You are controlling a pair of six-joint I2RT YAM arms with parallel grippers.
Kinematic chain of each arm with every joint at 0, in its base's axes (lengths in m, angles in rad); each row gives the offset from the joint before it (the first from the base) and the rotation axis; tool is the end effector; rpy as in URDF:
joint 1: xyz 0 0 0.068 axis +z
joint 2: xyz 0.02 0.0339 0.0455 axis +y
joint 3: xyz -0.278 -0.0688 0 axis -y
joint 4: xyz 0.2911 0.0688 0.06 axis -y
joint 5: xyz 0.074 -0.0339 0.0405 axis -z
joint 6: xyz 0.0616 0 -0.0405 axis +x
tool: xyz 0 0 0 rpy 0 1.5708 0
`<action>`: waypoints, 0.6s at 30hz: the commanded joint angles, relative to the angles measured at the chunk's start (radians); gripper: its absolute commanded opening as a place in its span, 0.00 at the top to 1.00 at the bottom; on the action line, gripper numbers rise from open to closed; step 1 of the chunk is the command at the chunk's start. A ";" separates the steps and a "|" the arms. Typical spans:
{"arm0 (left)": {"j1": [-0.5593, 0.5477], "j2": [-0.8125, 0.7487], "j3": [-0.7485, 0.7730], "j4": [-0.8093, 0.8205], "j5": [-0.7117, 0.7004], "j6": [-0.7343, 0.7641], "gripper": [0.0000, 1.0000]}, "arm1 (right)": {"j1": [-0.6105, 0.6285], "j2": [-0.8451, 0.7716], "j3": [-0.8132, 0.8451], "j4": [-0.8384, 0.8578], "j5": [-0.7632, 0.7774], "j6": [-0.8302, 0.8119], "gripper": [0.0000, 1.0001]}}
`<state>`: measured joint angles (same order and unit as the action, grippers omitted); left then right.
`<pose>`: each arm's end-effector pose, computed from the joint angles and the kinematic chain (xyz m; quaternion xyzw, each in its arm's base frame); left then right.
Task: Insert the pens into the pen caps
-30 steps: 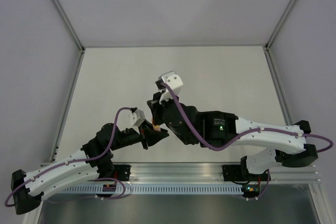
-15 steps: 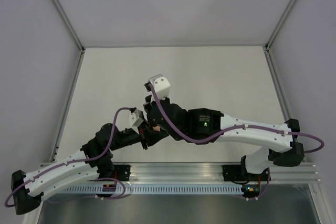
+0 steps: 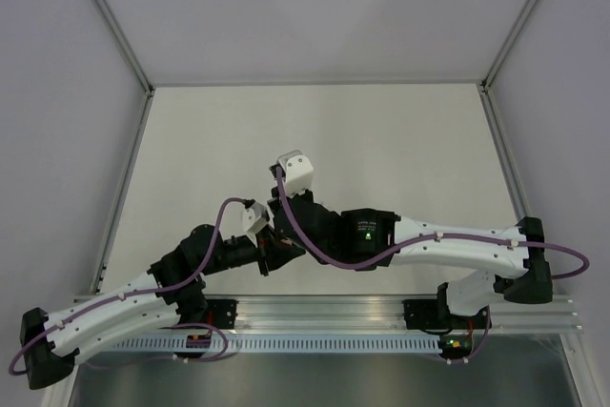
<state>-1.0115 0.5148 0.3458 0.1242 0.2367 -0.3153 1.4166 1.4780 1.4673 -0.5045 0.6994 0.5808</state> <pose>0.0986 -0.1847 0.2546 0.3215 0.6468 -0.4898 0.4882 0.0993 0.3806 0.3875 -0.1717 0.8118 0.2376 0.5050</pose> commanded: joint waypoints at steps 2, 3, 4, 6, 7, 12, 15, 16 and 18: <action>0.004 -0.036 0.012 0.104 -0.054 0.007 0.98 | 0.042 -0.015 -0.074 -0.043 0.009 0.042 1.00; 0.004 -0.042 0.010 0.107 -0.056 0.007 0.98 | 0.044 -0.015 -0.085 -0.043 0.017 0.047 1.00; 0.004 -0.050 0.004 0.112 -0.054 0.007 0.98 | 0.047 -0.010 -0.090 -0.042 0.021 0.048 1.00; 0.004 -0.068 -0.005 0.132 -0.053 -0.001 0.98 | 0.064 -0.002 -0.102 -0.045 0.049 0.060 1.00; 0.004 -0.071 -0.008 0.140 -0.042 -0.004 0.98 | 0.071 0.002 -0.107 -0.045 0.063 0.065 1.00; 0.004 -0.049 0.004 0.204 0.044 -0.030 0.98 | 0.099 0.007 -0.165 -0.008 0.103 0.091 1.00; 0.004 -0.058 0.015 0.212 0.044 -0.041 0.98 | 0.105 -0.007 -0.206 0.018 0.117 0.103 1.00; 0.004 -0.061 0.031 0.206 0.049 -0.036 0.98 | 0.108 -0.008 -0.217 0.029 0.115 0.105 1.00; 0.004 -0.061 0.045 0.196 0.038 -0.030 0.98 | 0.117 0.002 -0.231 0.031 0.117 0.109 1.00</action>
<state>-1.0126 0.4862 0.3035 0.0868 0.2985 -0.3294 1.4994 1.4422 1.3045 -0.3679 0.8768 0.6571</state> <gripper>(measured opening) 0.242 0.003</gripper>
